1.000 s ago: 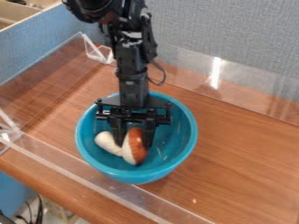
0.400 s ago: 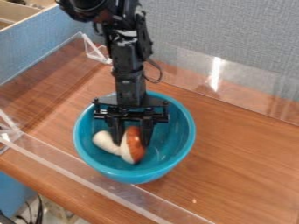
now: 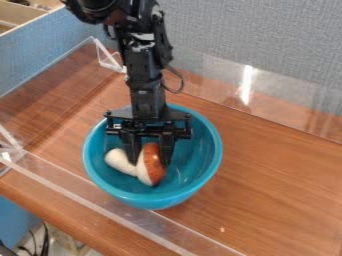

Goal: Remove the mushroom from inside the blue bowl and put it on the table

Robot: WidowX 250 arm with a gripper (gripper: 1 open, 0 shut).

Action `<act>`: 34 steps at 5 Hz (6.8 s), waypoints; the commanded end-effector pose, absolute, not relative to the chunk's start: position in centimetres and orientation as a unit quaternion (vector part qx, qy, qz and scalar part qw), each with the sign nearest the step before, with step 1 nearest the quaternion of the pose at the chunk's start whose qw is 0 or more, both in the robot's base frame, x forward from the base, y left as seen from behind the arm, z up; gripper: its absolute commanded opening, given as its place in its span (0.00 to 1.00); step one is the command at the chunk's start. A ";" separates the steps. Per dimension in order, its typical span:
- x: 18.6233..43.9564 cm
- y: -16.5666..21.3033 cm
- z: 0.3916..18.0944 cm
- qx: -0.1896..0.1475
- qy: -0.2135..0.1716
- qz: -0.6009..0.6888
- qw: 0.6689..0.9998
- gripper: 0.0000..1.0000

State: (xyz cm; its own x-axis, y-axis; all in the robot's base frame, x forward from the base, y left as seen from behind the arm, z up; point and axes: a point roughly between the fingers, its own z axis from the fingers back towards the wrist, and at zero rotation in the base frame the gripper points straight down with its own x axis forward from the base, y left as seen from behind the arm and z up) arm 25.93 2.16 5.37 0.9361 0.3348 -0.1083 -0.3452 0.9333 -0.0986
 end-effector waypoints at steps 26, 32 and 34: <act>30.0 2.2 7.9 -0.053 0.000 0.204 0.978 0.00; 32.1 -5.8 8.2 -0.061 -0.004 0.079 0.995 0.00; 30.9 -5.9 8.7 -0.068 -0.003 0.058 0.996 0.00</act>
State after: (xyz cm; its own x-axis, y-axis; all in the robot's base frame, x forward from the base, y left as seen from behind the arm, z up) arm 30.46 -5.63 6.44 0.9894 0.1259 -0.0720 -0.1338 0.9840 -0.1179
